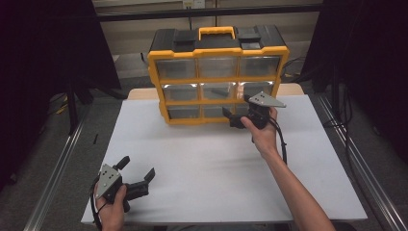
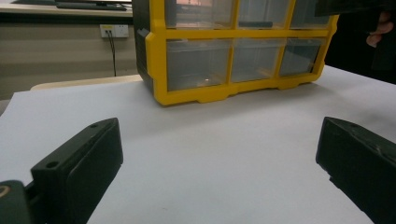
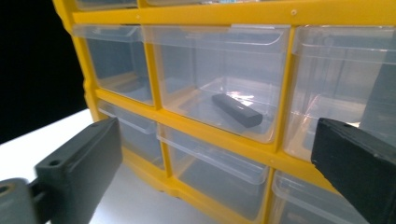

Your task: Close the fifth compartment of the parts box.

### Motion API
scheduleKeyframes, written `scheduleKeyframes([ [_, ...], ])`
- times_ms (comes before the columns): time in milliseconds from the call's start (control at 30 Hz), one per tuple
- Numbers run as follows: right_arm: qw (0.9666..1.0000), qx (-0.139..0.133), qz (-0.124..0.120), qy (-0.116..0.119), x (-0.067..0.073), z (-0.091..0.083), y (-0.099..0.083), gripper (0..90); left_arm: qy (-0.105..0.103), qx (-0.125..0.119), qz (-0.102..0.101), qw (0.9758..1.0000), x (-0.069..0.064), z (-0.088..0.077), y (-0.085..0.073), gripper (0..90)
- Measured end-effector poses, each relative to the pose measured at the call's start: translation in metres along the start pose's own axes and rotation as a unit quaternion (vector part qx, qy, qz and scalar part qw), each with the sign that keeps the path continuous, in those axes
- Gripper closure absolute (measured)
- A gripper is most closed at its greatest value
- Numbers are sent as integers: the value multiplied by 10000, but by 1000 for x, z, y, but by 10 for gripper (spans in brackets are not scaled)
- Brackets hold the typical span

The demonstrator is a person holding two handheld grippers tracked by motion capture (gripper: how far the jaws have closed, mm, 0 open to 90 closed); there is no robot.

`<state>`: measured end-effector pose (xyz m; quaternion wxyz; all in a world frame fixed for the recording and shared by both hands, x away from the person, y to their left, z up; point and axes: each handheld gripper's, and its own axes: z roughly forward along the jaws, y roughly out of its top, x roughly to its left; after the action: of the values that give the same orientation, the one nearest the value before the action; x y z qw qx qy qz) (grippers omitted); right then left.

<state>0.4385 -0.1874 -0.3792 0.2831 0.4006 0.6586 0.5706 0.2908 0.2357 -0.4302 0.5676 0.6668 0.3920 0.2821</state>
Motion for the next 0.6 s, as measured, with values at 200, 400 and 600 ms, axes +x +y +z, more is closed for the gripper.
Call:
scheduleKeyframes([
  [200, 10000, 5, 9, 31, 0, -11, -2, 2, 21, 8, -9, 10000, 0, 0, 0, 9],
  [400, 9999, -34, 90, -100, -1, -23, -12, 10, 43, 13, 21, 10000, 1, -1, 0, 9],
  [600, 9991, -23, -141, -390, 1, -36, -16, 12, 94, 23, 45, 9999, 1, -1, 0, 10],
])
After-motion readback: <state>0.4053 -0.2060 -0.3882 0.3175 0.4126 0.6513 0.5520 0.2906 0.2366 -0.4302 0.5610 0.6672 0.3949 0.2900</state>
